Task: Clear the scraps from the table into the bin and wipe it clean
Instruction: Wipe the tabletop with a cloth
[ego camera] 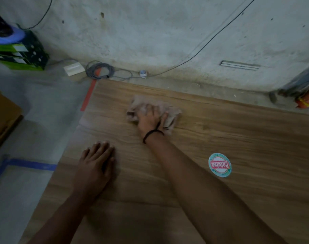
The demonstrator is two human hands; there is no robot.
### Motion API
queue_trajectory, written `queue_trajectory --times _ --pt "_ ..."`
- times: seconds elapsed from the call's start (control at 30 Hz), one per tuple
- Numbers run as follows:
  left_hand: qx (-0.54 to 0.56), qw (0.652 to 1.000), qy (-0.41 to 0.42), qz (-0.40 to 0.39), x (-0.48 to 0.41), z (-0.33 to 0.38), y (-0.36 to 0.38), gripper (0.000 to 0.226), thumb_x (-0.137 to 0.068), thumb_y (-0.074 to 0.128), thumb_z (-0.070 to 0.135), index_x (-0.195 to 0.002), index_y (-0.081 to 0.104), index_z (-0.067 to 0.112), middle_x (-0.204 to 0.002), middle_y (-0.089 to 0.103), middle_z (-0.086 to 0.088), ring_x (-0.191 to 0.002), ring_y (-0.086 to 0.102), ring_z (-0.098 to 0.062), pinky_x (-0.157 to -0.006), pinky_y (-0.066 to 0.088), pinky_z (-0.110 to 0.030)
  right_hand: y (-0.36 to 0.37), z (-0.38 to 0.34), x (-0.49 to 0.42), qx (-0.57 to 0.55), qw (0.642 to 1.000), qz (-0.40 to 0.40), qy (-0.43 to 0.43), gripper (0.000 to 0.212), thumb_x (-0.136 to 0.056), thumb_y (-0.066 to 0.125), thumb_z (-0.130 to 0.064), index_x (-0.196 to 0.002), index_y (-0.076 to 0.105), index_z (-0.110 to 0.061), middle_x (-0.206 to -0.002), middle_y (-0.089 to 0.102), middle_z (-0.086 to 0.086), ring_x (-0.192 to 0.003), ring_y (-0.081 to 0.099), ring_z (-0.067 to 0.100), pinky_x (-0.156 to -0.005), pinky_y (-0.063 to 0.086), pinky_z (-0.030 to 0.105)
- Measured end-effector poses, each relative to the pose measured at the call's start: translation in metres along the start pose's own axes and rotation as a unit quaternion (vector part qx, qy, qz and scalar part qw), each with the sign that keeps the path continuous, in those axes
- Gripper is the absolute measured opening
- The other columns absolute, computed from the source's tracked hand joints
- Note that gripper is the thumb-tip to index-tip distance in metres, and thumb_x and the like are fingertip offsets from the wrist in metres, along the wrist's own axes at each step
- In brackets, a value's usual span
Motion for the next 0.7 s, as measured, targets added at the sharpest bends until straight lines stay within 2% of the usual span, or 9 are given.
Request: queue_trajectory --times 0.1,0.17,0.23,0.27,0.33,0.4,0.47,0.6,0.7 --pt "-0.009 1.0 0.0 -0.006 0.001 0.0 0.0 0.052 -0.092 0.033 0.044 -0.132 0.055 0.02 -0.144 0.044 -0.003 -0.138 0.033 -0.021 -0.111 0.028 -0.044 -0.003 -0.029 -0.002 -0.002 0.995 -0.035 -0.096 0.039 -0.099 0.029 -0.038 -0.136 0.041 -0.04 -0.155 0.024 0.004 -0.144 0.014 0.029 -0.114 0.002 0.059" --pt "-0.002 1.0 -0.001 -0.002 0.001 -0.002 0.0 0.051 -0.092 0.034 0.043 -0.131 0.056 0.02 -0.143 0.046 -0.003 -0.137 0.035 -0.022 -0.111 0.028 -0.043 -0.035 -0.017 -0.018 -0.083 0.992 0.053 -0.078 0.037 -0.099 0.034 -0.026 -0.133 0.048 -0.028 -0.145 0.041 0.008 -0.136 0.032 0.028 -0.114 0.012 0.043" --pt "0.006 1.0 -0.003 0.003 0.001 -0.002 0.0 0.05 -0.092 0.035 0.042 -0.129 0.059 0.018 -0.141 0.049 -0.004 -0.135 0.039 -0.025 -0.111 0.029 -0.043 -0.064 0.028 -0.045 -0.147 0.978 0.141 0.036 0.039 -0.101 0.03 -0.025 -0.135 0.047 -0.019 -0.143 0.043 0.01 -0.133 0.036 0.026 -0.112 0.013 0.033" --pt "0.007 1.0 -0.004 0.005 0.001 -0.002 0.001 0.05 -0.092 0.035 0.042 -0.128 0.06 0.018 -0.14 0.05 -0.004 -0.135 0.041 -0.026 -0.11 0.03 -0.043 -0.074 0.059 -0.056 -0.16 0.966 0.162 0.125 0.043 -0.1 0.028 -0.033 -0.138 0.043 -0.019 -0.147 0.038 0.011 -0.136 0.031 0.028 -0.115 0.011 0.038" --pt "0.009 1.0 -0.008 0.009 0.001 -0.001 0.002 0.049 -0.092 0.036 0.041 -0.127 0.061 0.018 -0.139 0.051 -0.004 -0.134 0.042 -0.026 -0.109 0.031 -0.044 -0.077 0.113 -0.069 -0.158 0.933 0.139 0.291 0.06 -0.095 0.023 -0.053 -0.144 0.031 -0.02 -0.152 0.025 0.014 -0.141 0.017 0.035 -0.115 0.002 0.055" --pt "0.012 1.0 -0.011 0.011 0.001 -0.001 0.001 0.047 -0.092 0.037 0.041 -0.126 0.061 0.019 -0.139 0.052 -0.004 -0.134 0.043 -0.026 -0.109 0.032 -0.045 -0.068 0.13 -0.073 -0.091 0.933 0.095 0.336 0.071 -0.089 0.015 -0.06 -0.145 0.025 -0.019 -0.153 0.019 0.014 -0.142 0.01 0.036 -0.113 -0.003 0.061" --pt "0.012 1.0 -0.009 0.009 0.002 -0.001 0.0 0.046 -0.092 0.038 0.04 -0.126 0.061 0.02 -0.139 0.052 -0.004 -0.133 0.043 -0.027 -0.108 0.034 -0.046 -0.053 0.106 -0.073 -0.058 0.952 0.091 0.287 0.063 -0.093 0.018 -0.056 -0.146 0.022 -0.022 -0.155 0.016 0.011 -0.144 0.004 0.036 -0.113 -0.004 0.063" --pt "0.015 1.0 -0.007 0.007 0.001 -0.002 0.001 0.043 -0.093 0.04 0.039 -0.126 0.061 0.021 -0.139 0.052 -0.003 -0.134 0.043 -0.026 -0.11 0.032 -0.046 -0.014 -0.001 -0.056 -0.131 0.973 0.041 0.185 0.066 -0.091 0.024 -0.064 -0.147 0.015 -0.032 -0.158 0.002 -0.004 -0.144 -0.011 0.039 -0.111 -0.013 0.055" --pt "0.018 1.0 -0.006 0.012 0.001 -0.001 0.001 0.044 -0.092 0.04 0.038 -0.127 0.06 0.02 -0.14 0.052 -0.003 -0.134 0.042 -0.027 -0.11 0.031 -0.046 0.019 -0.07 -0.032 -0.126 0.989 -0.03 0.07 0.065 -0.089 0.027 -0.066 -0.146 0.014 -0.039 -0.158 -0.004 -0.01 -0.144 -0.017 0.036 -0.109 -0.008 0.061"
Point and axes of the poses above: each hand's wrist, its own x-axis away from the middle knuckle, its own y-axis out of the palm, z = x × y, the point moved 3 cm from there along -x, towards the middle knuckle
